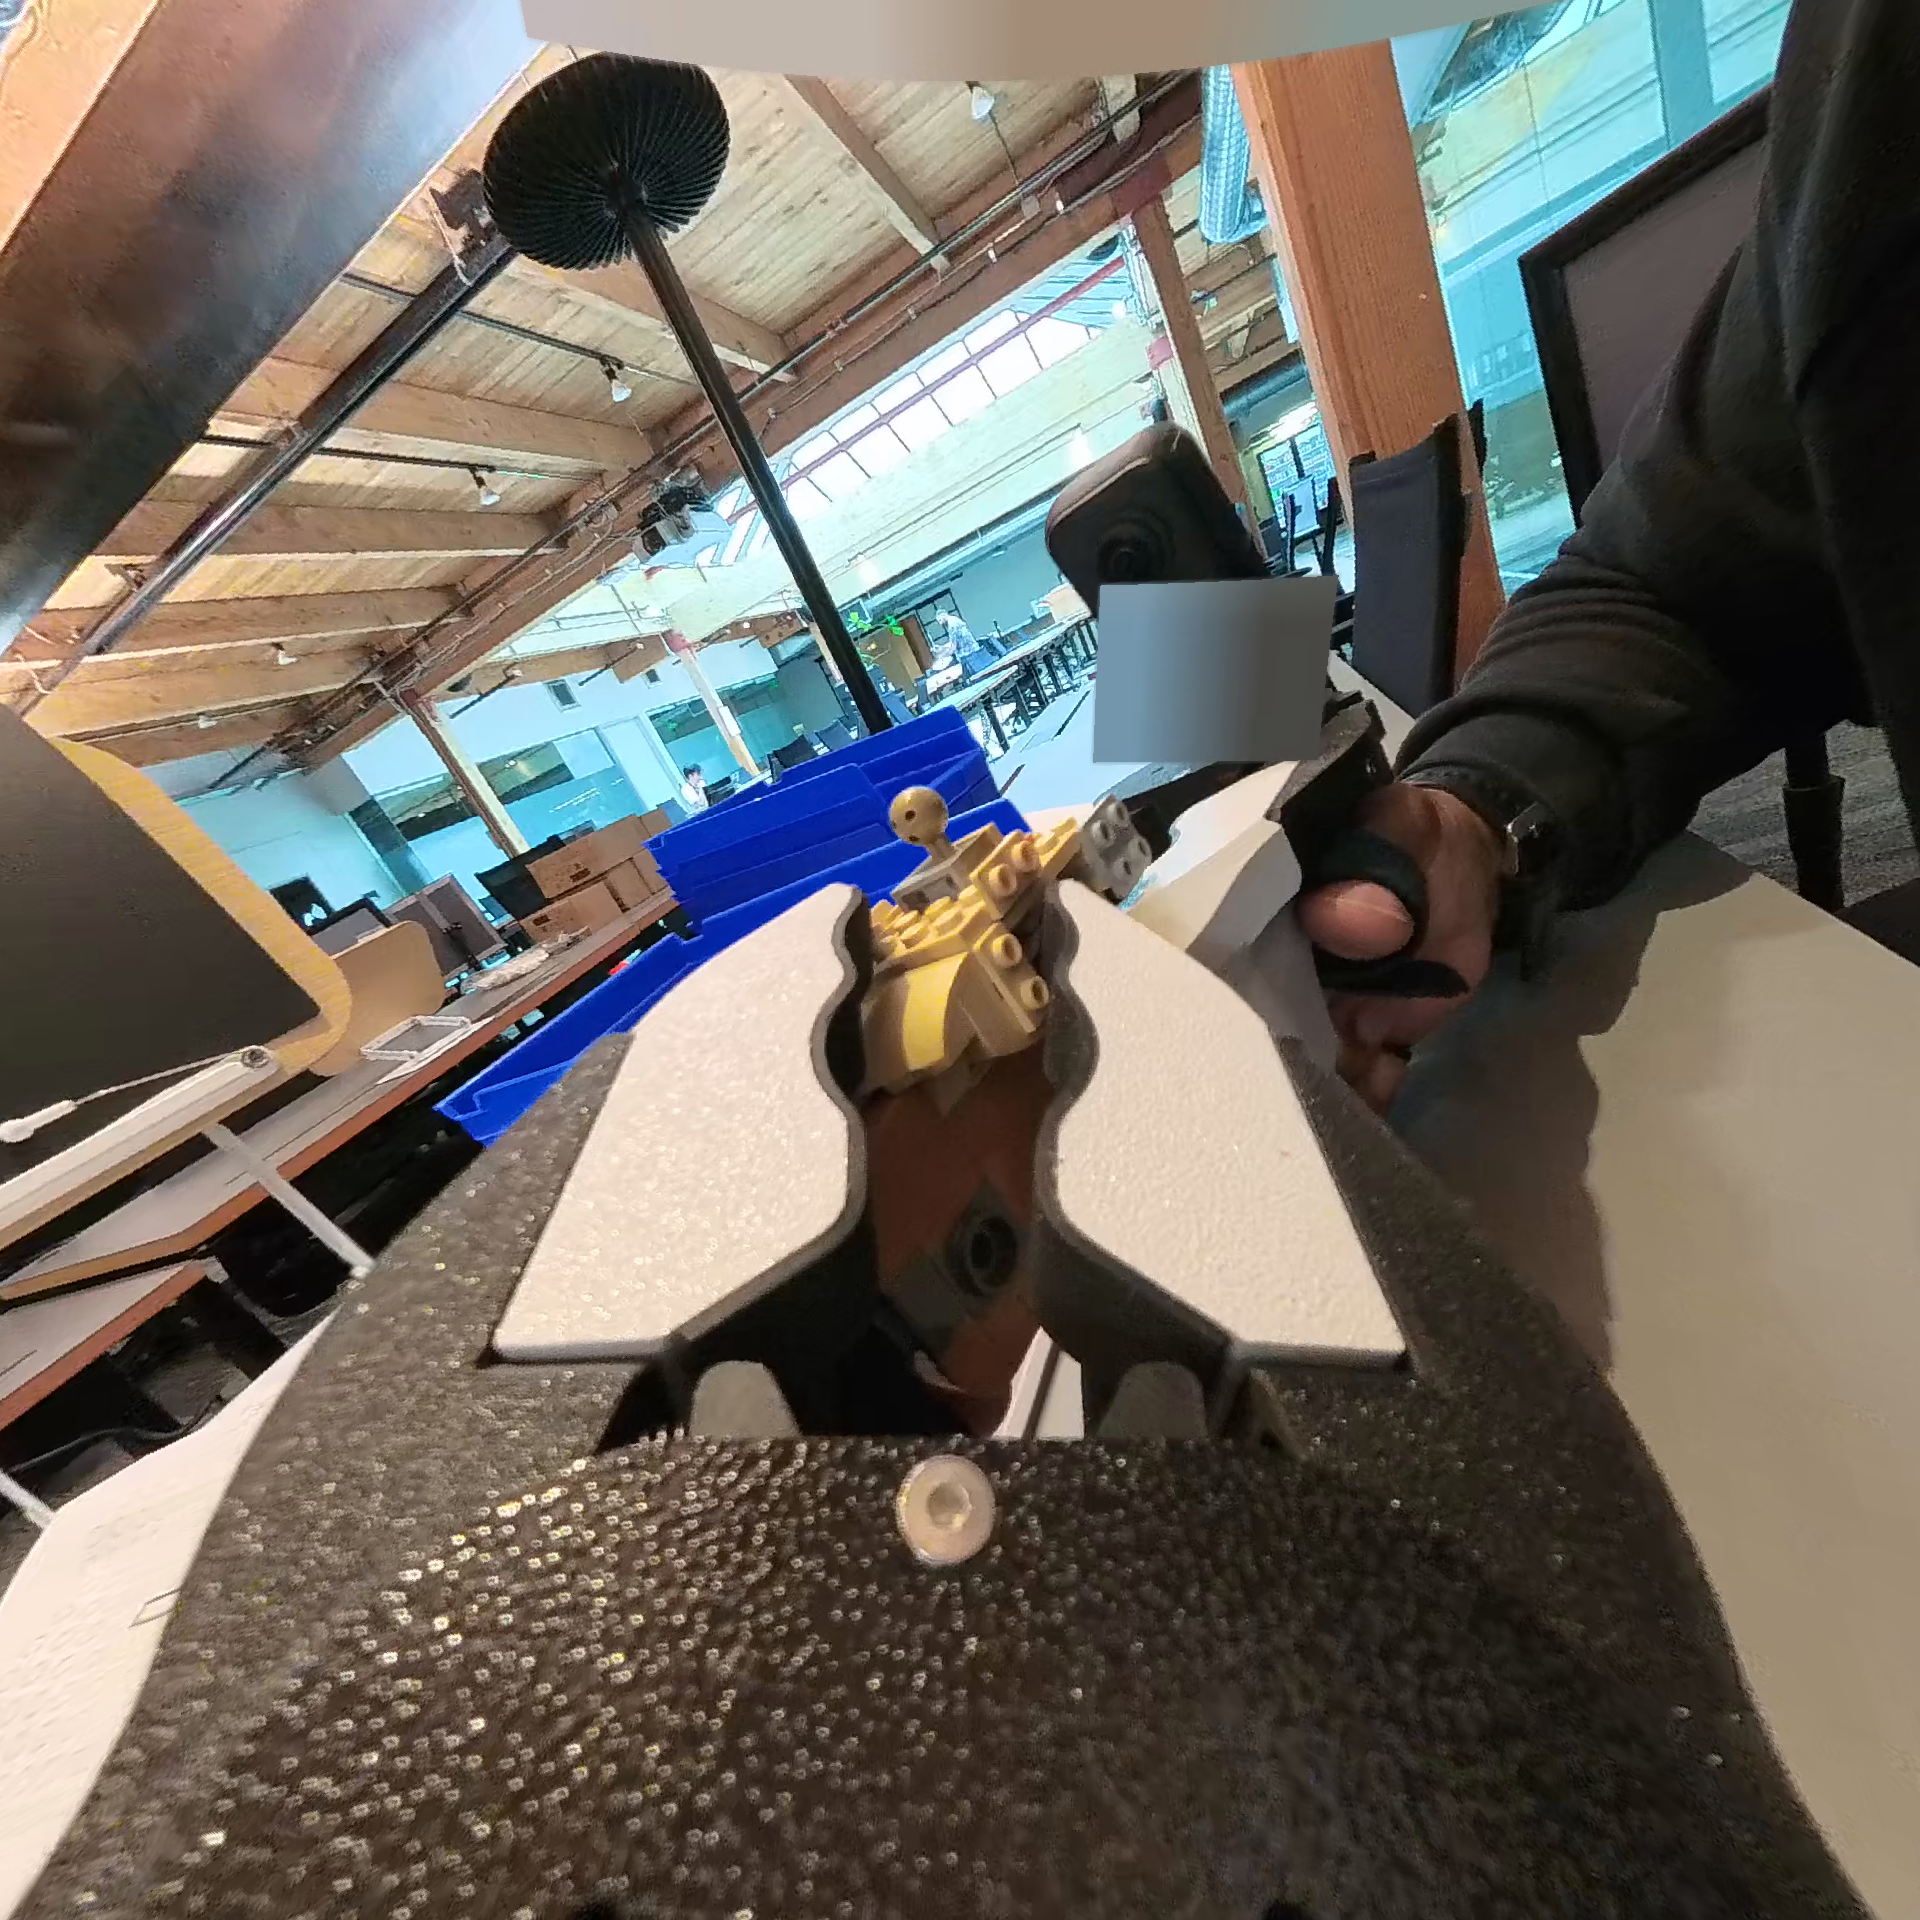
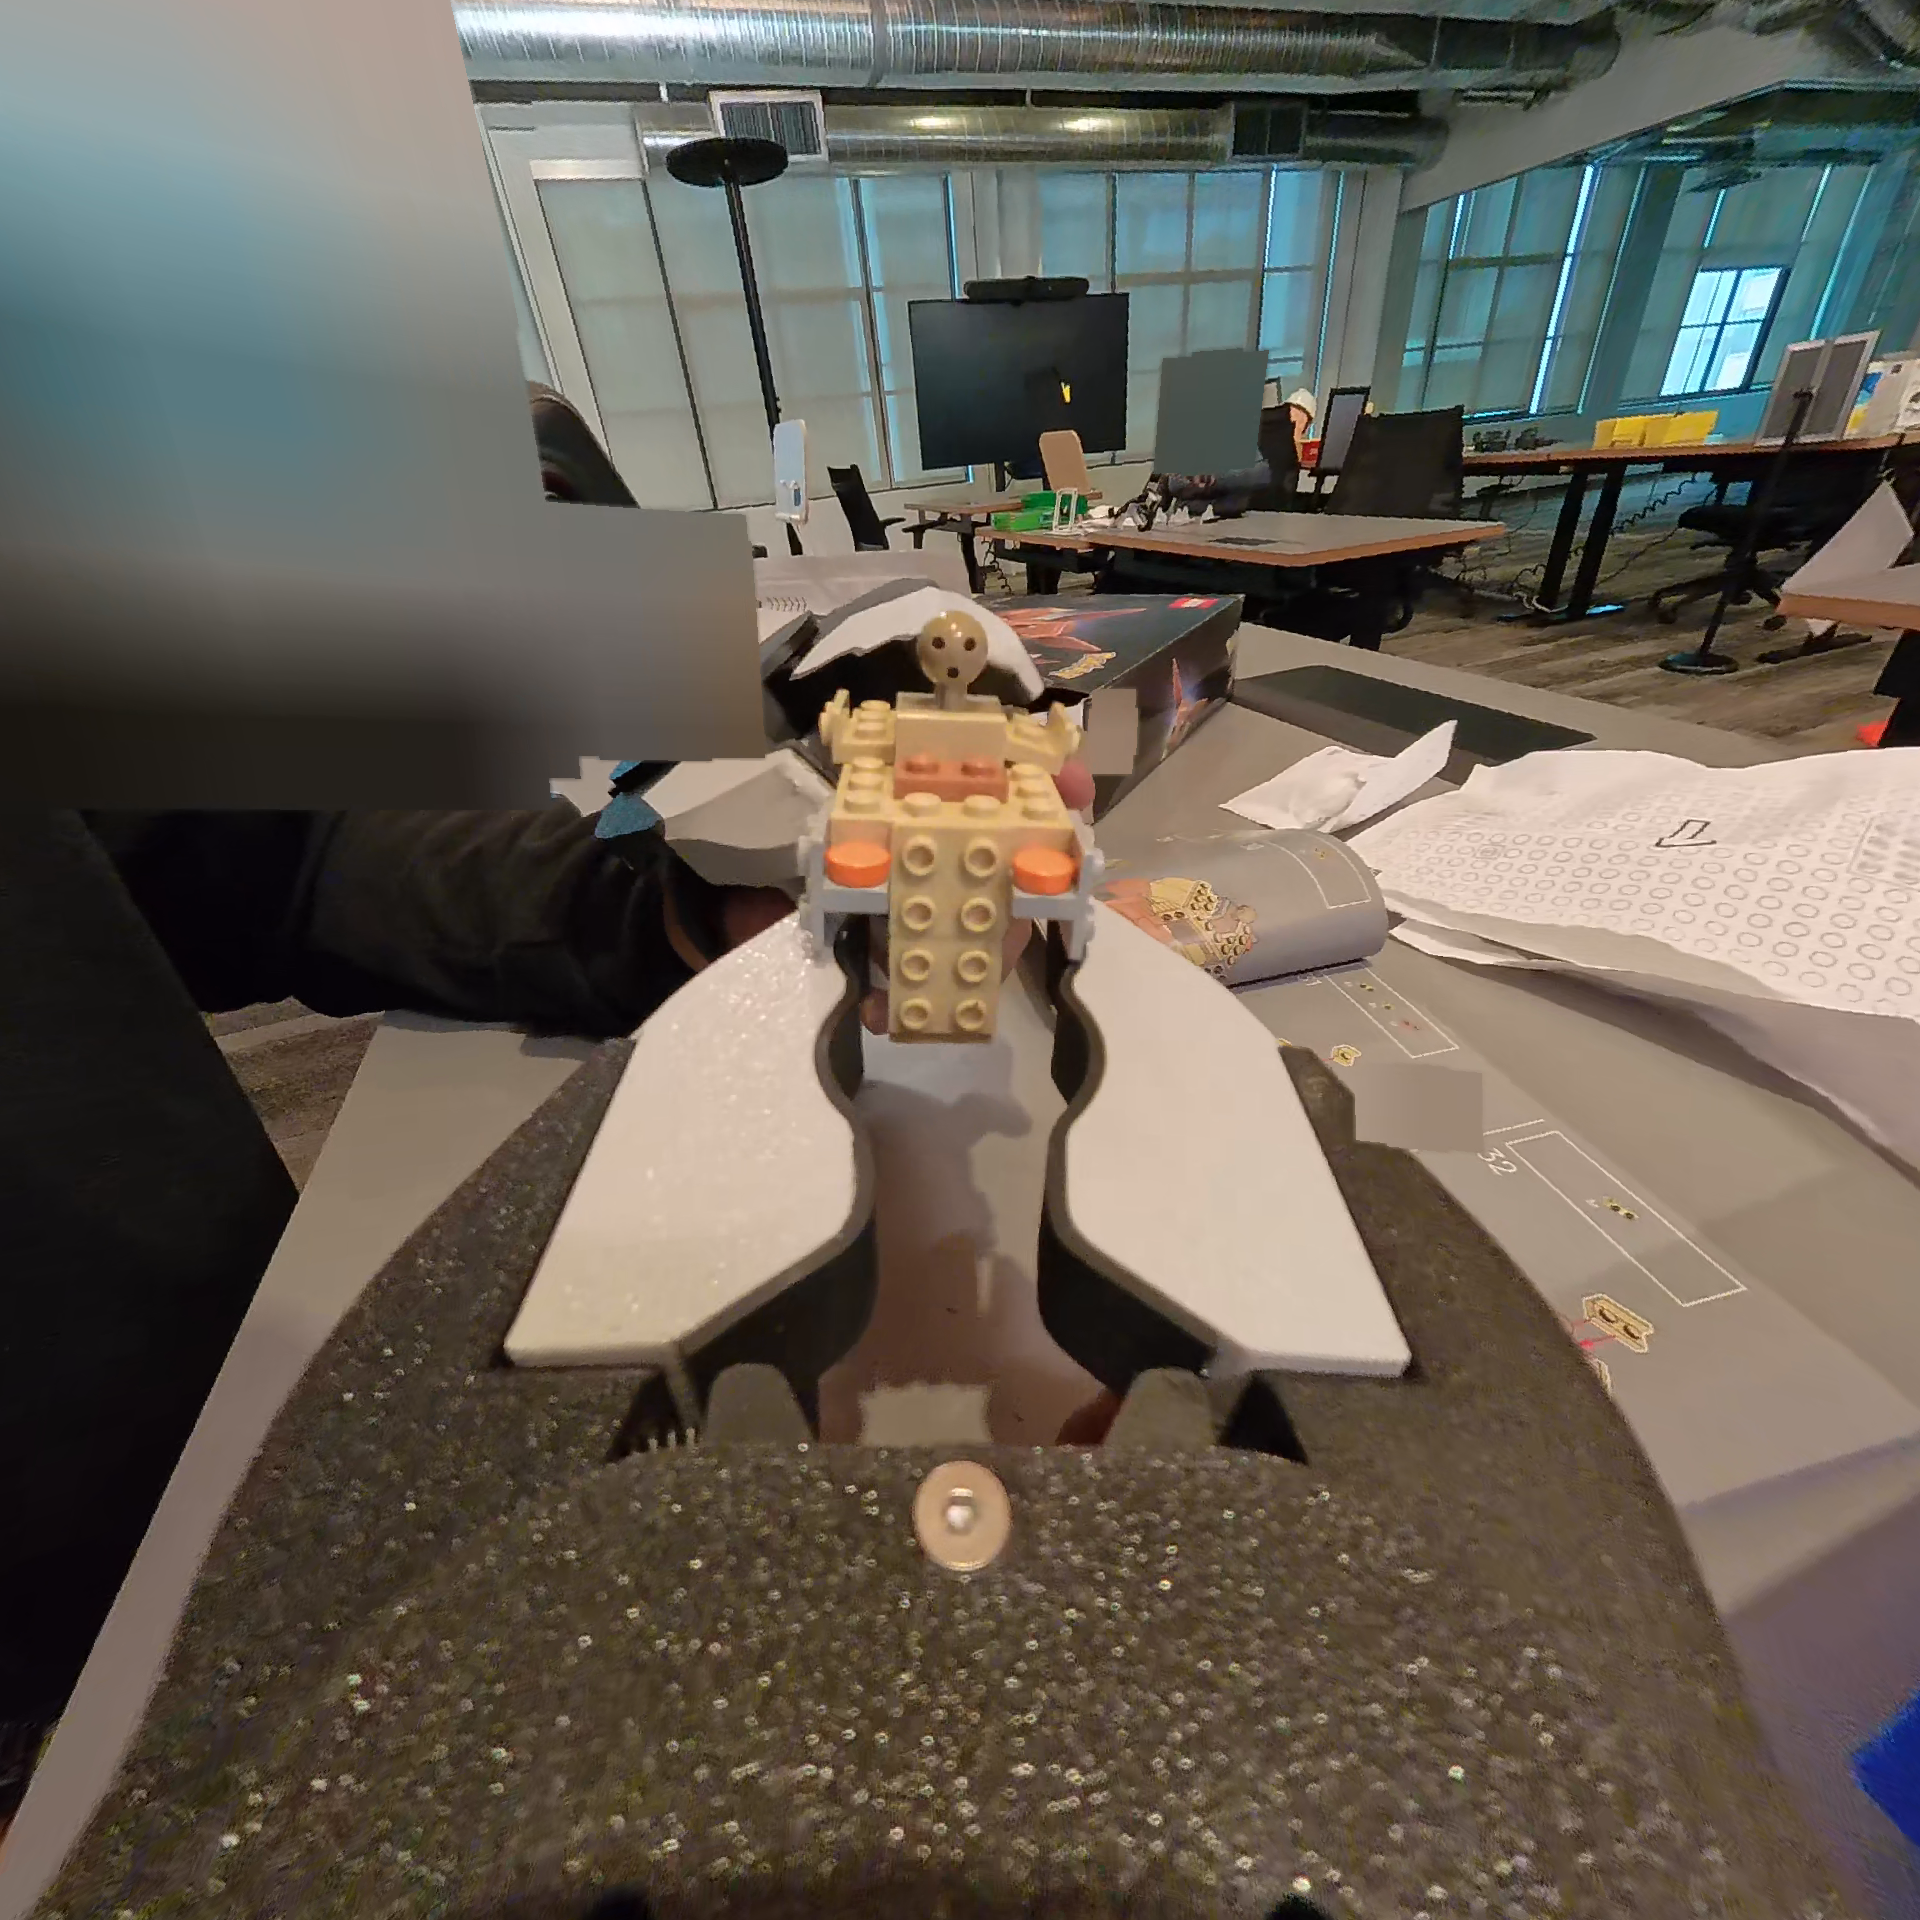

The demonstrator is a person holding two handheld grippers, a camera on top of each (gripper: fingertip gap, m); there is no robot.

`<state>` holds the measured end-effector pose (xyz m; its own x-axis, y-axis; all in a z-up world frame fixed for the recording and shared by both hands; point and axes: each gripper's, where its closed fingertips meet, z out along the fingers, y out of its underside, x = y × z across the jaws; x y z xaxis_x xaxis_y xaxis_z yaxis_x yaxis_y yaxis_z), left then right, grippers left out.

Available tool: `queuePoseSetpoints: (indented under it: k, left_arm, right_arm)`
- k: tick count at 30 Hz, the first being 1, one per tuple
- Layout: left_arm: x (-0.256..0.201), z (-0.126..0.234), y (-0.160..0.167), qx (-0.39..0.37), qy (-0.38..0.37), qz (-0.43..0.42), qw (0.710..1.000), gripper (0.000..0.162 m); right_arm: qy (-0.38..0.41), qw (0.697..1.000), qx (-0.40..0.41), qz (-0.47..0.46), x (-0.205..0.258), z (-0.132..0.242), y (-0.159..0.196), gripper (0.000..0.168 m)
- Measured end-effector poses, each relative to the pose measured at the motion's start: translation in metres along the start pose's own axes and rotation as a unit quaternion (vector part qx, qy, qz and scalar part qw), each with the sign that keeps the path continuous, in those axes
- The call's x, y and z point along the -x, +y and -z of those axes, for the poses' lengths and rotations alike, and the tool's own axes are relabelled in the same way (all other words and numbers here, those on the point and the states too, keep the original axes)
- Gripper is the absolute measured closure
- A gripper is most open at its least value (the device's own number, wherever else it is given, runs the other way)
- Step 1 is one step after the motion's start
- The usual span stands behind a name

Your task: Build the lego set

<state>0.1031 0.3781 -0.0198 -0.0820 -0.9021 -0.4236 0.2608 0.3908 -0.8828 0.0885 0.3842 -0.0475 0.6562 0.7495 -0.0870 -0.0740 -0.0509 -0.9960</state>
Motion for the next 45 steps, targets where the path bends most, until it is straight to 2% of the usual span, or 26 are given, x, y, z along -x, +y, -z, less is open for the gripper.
queuePoseSetpoints:
  k: [17, 35, 39, 45]
  left_arm:
    - [-0.018, 0.000, -0.011, -0.003, 0.059, -0.040, 0.997, 0.131]
    - [-0.024, -0.002, -0.015, 0.005, 0.056, -0.087, 0.995, 0.131]
    - [-0.024, -0.001, -0.014, 0.006, 0.055, -0.092, 0.994, 0.131]
    - [-0.025, -0.002, -0.010, 0.010, 0.058, -0.096, 0.994, 0.131]
  right_arm:
    - [-0.018, 0.990, -0.024, 0.139, 0.014, 0.004, -0.001, 0.146]
    - [-0.010, 0.990, -0.026, 0.135, 0.017, 0.005, -0.006, 0.140]
    - [-0.006, 0.991, -0.014, 0.136, 0.017, 0.004, -0.003, 0.146]
    - [-0.002, 0.990, -0.005, 0.141, 0.015, 0.005, 0.000, 0.146]
